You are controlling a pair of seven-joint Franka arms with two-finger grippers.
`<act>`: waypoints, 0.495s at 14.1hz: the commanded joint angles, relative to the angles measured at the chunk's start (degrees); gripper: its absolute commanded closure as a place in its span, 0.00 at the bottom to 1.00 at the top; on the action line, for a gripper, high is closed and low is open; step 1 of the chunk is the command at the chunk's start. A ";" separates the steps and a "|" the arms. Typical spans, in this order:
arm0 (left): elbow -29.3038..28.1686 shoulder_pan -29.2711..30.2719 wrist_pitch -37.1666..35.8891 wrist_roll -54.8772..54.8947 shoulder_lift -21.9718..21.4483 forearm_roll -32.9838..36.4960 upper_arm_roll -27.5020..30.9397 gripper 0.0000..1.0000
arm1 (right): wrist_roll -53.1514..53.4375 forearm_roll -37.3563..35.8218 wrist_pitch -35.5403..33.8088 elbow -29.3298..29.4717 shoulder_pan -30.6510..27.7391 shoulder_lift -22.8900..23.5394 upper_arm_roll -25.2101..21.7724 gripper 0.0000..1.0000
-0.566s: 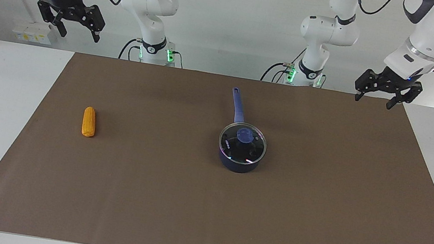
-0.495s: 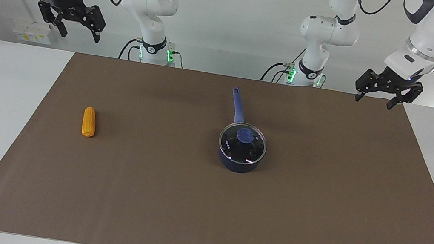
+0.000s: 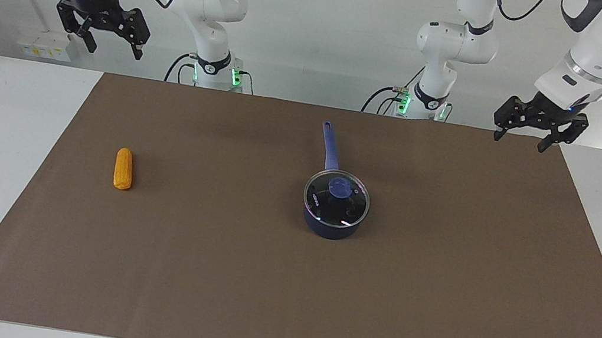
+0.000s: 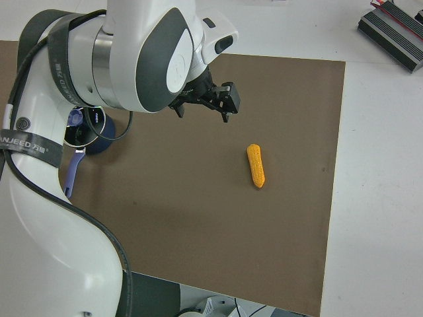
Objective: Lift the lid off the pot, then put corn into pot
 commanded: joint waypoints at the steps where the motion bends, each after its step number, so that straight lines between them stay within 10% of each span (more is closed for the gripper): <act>1: 0.83 1.12 -0.02 0.40 0.25 -0.89 -0.45 0.00 | -0.62 -0.37 0.78 -0.85 -0.13 -0.59 0.11 0.00; 7: 0.13 0.68 0.25 -0.04 -0.10 -1.07 -0.45 0.00 | -0.44 0.77 0.08 1.52 -0.75 1.09 0.02 0.00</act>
